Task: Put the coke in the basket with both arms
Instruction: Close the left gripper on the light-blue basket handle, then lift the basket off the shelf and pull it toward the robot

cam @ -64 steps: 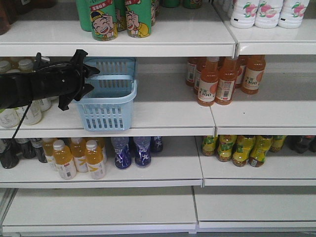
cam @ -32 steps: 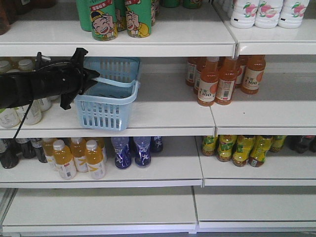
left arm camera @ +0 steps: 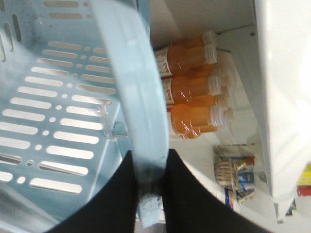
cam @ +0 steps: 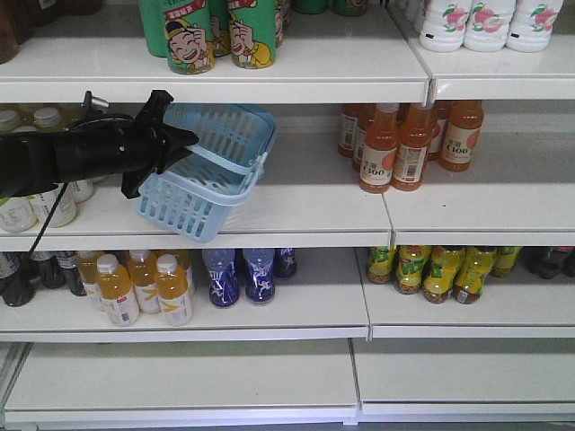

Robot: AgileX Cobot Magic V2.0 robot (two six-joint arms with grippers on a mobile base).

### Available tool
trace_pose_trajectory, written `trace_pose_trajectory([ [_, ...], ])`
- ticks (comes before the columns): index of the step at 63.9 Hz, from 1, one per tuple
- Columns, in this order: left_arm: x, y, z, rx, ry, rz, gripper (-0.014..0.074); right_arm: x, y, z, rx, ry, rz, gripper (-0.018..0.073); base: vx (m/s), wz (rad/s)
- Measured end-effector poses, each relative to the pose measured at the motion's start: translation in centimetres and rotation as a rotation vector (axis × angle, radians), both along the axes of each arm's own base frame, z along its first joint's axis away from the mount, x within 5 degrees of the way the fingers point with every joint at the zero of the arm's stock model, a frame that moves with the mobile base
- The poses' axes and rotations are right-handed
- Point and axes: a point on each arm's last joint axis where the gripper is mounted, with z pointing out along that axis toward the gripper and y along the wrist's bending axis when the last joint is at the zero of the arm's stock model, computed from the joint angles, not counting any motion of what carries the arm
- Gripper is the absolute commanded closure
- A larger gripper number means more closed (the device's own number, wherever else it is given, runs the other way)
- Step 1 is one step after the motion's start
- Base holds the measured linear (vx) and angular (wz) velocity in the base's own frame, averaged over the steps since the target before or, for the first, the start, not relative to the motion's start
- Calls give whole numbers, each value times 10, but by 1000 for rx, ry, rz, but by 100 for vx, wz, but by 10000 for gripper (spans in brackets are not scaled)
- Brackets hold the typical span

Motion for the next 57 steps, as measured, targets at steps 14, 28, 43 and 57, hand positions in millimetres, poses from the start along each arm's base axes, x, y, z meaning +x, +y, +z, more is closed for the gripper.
trace_pose_trajectory([
  [14,-16,7,3,-4,0,-38,604,0,0,0,0,0,0,561,0,0],
  [28,-50,21,11,27,-28,-86,604,0,0,0,0,0,0,561,0,0],
  [43,-73,22,28,-10,-91,-197,604,0,0,0,0,0,0,561,0,0],
  [57,-100,28,18,-42,-65,-274,604,0,0,0,0,0,0,561,0,0],
])
